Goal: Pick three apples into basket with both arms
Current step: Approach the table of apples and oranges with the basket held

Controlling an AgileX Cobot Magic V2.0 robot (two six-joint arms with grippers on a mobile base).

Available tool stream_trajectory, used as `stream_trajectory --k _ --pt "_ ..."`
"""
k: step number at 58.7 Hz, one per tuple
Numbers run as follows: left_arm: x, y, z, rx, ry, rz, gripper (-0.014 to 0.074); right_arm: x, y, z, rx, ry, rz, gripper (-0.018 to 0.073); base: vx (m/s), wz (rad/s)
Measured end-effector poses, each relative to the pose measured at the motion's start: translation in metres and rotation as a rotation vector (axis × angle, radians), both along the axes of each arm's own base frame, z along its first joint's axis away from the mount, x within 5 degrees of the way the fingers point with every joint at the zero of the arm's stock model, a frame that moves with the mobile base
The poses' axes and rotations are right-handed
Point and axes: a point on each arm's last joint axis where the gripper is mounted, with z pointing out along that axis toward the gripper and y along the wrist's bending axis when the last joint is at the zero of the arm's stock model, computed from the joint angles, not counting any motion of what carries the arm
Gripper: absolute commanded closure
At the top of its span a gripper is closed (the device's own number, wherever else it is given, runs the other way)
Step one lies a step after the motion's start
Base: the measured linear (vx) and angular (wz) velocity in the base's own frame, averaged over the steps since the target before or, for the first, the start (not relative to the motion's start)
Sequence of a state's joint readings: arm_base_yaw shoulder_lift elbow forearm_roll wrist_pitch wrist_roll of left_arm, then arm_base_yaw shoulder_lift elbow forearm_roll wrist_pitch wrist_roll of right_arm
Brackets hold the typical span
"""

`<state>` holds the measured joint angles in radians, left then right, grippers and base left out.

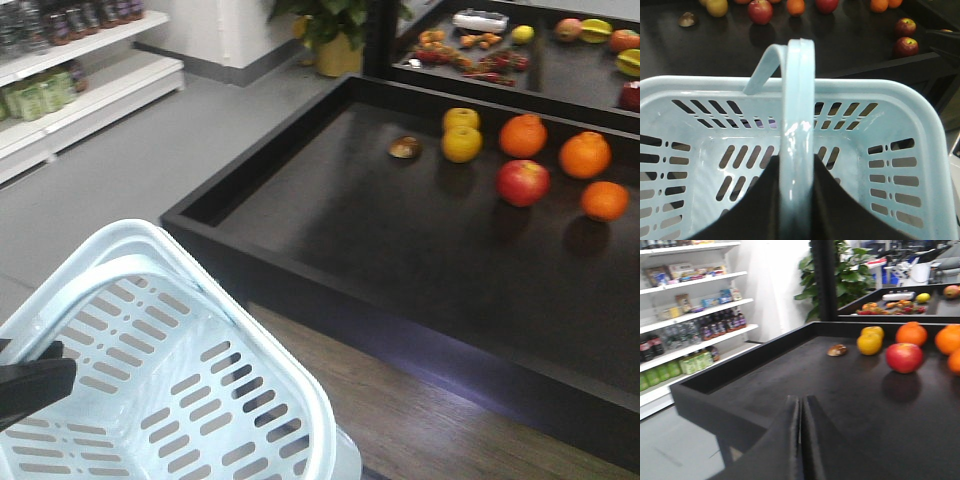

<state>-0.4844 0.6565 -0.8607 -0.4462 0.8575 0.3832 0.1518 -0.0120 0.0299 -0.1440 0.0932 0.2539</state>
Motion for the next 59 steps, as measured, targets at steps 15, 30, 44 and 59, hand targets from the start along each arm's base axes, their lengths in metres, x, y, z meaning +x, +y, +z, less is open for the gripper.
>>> stream_trajectory --k 15,30,44,59 --pt "0.0000 0.0000 0.0000 0.000 0.000 0.000 0.0602 0.0000 0.0000 0.0000 0.000 0.000 0.000 0.0564 0.10 -0.47" --pt "0.0000 0.0000 0.0000 0.000 0.000 0.000 0.0602 0.0000 0.0000 0.0000 0.000 0.000 0.000 0.0564 0.10 -0.47" --pt "0.0000 0.0000 0.0000 0.000 0.000 0.000 0.0602 0.0000 0.0000 0.0000 0.000 0.000 0.000 0.0564 0.11 -0.43" --pt "0.0000 0.0000 0.0000 0.000 0.000 0.000 0.0602 0.0000 0.0000 0.0000 0.000 0.000 0.000 0.0564 0.10 -0.40"
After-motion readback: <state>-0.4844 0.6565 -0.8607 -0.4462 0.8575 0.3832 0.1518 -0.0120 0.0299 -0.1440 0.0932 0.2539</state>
